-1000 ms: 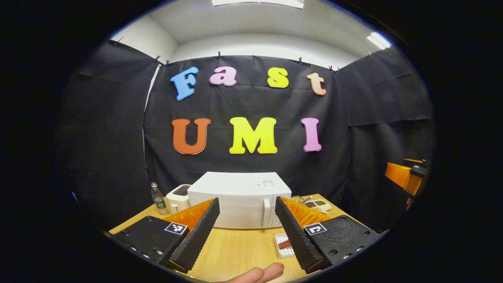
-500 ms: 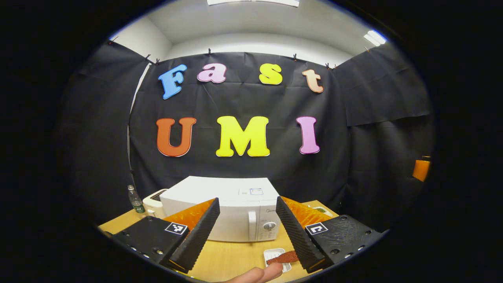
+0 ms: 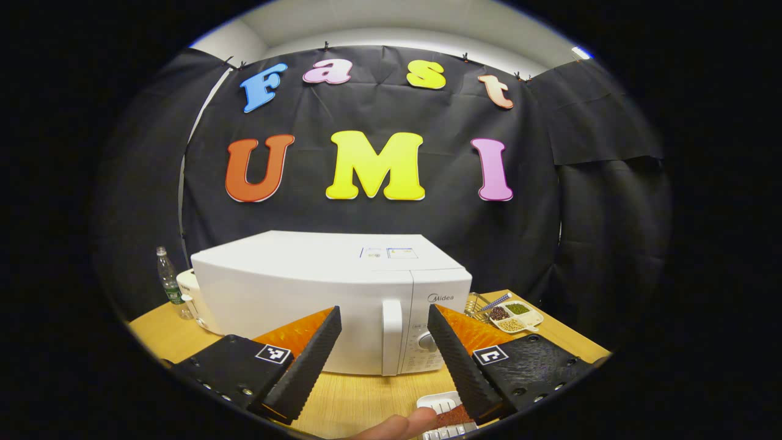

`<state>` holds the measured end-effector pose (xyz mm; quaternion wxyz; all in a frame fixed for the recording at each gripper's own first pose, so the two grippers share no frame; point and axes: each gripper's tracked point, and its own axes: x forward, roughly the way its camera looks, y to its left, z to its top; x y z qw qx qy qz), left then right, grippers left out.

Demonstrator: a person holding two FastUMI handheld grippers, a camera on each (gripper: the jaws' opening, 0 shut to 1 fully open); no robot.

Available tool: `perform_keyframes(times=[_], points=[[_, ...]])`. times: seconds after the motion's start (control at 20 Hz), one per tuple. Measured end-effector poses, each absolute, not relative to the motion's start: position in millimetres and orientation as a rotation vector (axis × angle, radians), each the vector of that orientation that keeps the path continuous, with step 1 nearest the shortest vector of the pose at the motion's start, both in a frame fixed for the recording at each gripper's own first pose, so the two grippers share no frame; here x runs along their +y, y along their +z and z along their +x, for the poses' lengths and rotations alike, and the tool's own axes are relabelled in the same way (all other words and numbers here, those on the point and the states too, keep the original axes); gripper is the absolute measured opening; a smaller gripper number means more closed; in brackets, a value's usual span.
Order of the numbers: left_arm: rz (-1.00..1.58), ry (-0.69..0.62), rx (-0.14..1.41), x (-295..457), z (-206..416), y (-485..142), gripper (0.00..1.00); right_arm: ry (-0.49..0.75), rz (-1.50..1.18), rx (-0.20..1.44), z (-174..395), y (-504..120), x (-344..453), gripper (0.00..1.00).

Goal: Open the microwave oven with the left hand, put the food in, and close the microwave oven.

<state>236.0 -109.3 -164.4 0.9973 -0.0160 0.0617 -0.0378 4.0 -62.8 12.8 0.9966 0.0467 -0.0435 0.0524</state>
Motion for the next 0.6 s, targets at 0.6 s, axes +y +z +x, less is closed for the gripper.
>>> perform_keyframes(times=[0.6], points=[[-0.031,-0.113,0.209,-119.9,274.4,-245.1,0.83,0.142,0.064,-0.063,24.6,-18.7,-49.6,1.00]])
